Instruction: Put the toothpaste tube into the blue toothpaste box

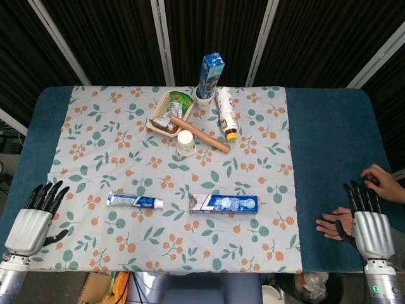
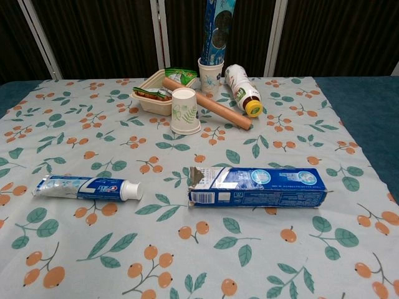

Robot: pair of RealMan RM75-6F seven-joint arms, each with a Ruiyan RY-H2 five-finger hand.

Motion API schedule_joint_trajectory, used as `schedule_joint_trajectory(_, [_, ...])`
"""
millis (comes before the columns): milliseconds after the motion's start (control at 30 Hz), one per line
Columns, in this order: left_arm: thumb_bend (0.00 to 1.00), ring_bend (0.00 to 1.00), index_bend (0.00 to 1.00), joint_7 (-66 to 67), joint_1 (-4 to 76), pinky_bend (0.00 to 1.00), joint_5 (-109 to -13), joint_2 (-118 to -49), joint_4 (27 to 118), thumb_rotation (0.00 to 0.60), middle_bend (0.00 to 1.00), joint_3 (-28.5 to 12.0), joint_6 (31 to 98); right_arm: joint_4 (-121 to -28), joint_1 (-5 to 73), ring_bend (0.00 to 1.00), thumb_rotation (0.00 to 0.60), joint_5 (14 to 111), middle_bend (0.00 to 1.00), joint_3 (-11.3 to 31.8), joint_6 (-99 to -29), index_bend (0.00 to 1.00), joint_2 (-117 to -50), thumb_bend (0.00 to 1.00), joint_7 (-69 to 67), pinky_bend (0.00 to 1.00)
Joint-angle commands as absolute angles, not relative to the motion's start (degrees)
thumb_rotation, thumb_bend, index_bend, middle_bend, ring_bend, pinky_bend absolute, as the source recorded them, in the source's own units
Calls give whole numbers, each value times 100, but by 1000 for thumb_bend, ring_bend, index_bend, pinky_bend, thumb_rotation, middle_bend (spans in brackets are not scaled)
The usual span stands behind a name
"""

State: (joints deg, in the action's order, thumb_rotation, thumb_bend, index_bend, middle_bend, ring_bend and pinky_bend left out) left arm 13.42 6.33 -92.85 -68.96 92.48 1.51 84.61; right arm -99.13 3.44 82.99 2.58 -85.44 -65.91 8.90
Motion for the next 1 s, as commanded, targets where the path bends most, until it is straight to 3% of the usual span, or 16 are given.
schedule_joint_trajectory(33, [0,0,0,1345,632,33,-9280,-6897,9248,600,0,151,8461,-9462,251,0,600,8748,0,134,-8645,0,-6641,364,805,0])
schedule_joint_trajectory(1000, [0,0,0,1314,630,33,-9256,-6879,9270,600,0,156,8443,-9578,381,0,600,8822,0,118,-8403,0,-6500,364,846,0])
